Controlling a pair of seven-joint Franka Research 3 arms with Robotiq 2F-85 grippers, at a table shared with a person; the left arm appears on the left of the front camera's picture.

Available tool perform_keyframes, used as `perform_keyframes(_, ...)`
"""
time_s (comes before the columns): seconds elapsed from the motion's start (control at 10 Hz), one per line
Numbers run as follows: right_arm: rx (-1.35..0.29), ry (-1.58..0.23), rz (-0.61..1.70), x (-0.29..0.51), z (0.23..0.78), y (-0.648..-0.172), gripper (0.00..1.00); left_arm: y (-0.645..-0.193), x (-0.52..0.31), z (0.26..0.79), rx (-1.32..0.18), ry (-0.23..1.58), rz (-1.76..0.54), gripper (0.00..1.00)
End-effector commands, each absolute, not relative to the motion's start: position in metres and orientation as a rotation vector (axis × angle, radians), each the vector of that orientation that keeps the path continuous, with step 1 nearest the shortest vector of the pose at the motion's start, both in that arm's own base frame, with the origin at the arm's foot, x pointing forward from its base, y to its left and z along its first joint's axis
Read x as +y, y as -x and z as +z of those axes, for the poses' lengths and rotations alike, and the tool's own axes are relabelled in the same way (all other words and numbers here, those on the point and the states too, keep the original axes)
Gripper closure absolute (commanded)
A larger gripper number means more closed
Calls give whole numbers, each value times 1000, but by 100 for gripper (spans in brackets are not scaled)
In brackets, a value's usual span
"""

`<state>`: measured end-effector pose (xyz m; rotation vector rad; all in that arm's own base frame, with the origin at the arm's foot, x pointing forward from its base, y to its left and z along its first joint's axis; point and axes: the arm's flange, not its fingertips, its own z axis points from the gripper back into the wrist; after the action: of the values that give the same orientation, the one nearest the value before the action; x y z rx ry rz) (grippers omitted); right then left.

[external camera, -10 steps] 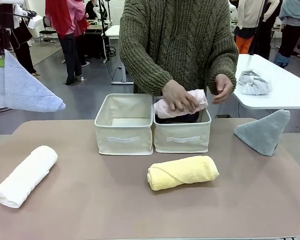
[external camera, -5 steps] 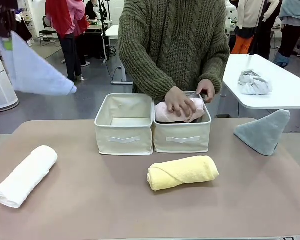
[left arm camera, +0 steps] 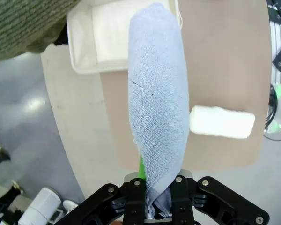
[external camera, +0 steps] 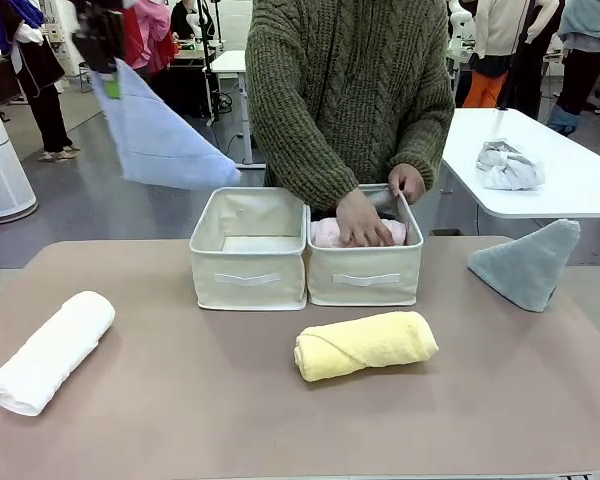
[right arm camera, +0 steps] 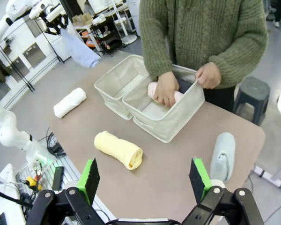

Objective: Sort the towels based on their folding style.
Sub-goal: Pick up one triangle-folded towel and place it in the left Fabric basket.

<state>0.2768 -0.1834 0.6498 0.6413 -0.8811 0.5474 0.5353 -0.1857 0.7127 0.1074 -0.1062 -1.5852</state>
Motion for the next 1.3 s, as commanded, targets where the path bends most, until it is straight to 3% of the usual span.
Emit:
perform_keyframes(0.0, -880, -650, 552, -183, 650, -278, 0, -546, -198, 722, -154, -54, -1574, 83)
perform_keyframes(0.1, -880, -650, 552, -183, 650, -278, 0, -541, -182, 737, -67, -173, -1464, 83)
perform_keyframes(0.2, -880, -650, 552, -183, 650, -278, 0, -540, -197, 706, -119, -83, -1594, 83)
perform_keyframes(0.4, -880, -650, 552, -183, 650, -278, 0, -541, -194, 710, -110, -104, -1553, 83)
perform_keyframes(0.6, -880, -650, 552, -183, 650, -278, 0, -557, -228, 670, -112, -79, -1667, 83)
perform_keyframes(1.2, -880, -650, 552, -183, 650, -278, 0, -570, -263, 600, -115, -155, -1653, 83)
